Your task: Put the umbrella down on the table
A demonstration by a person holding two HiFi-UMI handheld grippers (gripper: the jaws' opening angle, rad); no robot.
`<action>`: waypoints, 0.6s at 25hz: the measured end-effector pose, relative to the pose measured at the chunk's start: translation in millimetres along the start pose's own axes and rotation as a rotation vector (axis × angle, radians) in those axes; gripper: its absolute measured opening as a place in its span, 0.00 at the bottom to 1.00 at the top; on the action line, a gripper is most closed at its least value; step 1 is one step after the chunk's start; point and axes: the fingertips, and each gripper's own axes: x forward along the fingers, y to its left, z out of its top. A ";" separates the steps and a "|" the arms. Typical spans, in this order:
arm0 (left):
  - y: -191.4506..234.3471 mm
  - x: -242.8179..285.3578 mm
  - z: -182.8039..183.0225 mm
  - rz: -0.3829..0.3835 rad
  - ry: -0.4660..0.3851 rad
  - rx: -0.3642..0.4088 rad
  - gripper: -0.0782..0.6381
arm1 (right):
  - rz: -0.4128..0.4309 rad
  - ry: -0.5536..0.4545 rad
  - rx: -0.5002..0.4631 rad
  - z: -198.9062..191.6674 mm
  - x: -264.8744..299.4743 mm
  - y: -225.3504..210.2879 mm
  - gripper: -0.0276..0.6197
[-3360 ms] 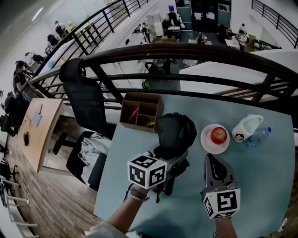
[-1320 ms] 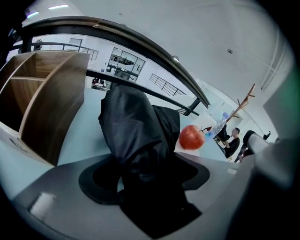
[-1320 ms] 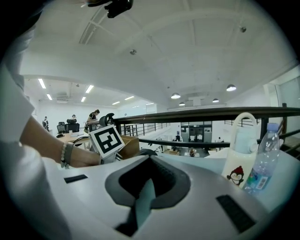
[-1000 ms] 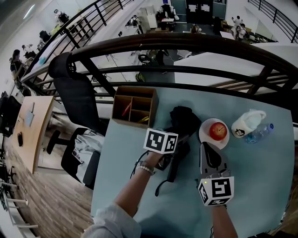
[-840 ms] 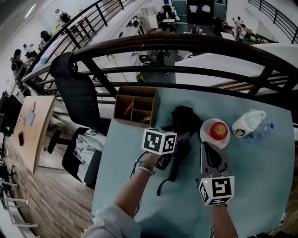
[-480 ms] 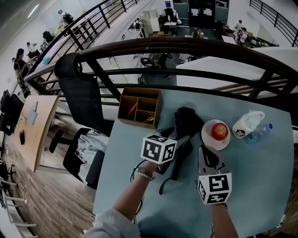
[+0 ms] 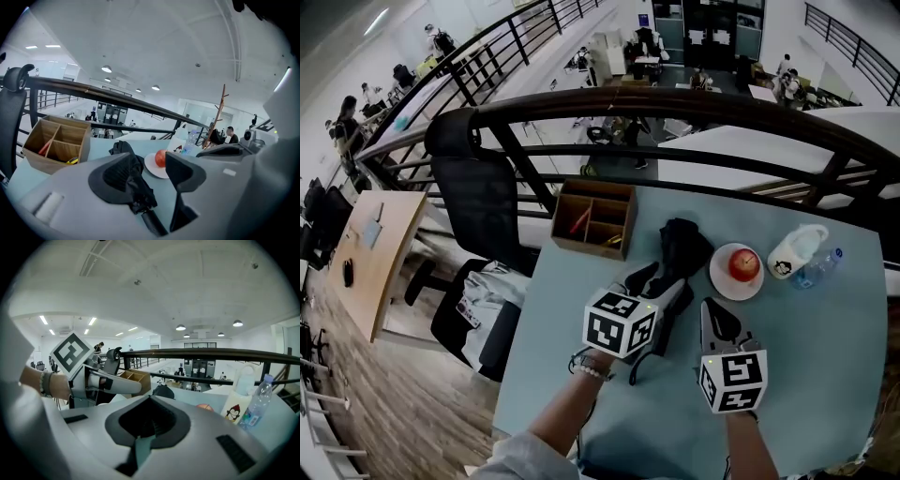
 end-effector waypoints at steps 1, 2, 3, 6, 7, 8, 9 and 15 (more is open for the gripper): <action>-3.0 -6.5 3.0 0.005 -0.014 0.007 0.43 | -0.001 -0.001 0.002 1.8 -3.2 2.8 0.04; -5.5 -13.2 5.7 0.011 -0.029 0.013 0.40 | -0.003 -0.001 0.003 3.6 -6.4 5.7 0.04; -7.8 -19.9 8.1 0.018 -0.044 0.016 0.37 | -0.004 -0.001 0.003 5.4 -9.6 8.7 0.04; -14.3 -39.6 13.3 0.038 -0.082 0.022 0.32 | -0.010 -0.005 0.000 9.6 -20.3 17.6 0.04; -16.5 -46.0 14.9 0.044 -0.094 0.025 0.30 | -0.012 -0.007 0.000 10.9 -23.9 20.4 0.04; -18.6 -52.3 16.7 0.050 -0.105 0.028 0.29 | -0.014 -0.011 0.001 12.6 -27.6 23.2 0.04; -20.7 -58.5 18.6 0.056 -0.114 0.034 0.27 | -0.016 -0.015 0.003 14.6 -31.3 25.9 0.04; -31.9 -95.7 26.8 0.082 -0.154 0.087 0.19 | -0.040 -0.052 0.013 27.5 -58.3 42.6 0.04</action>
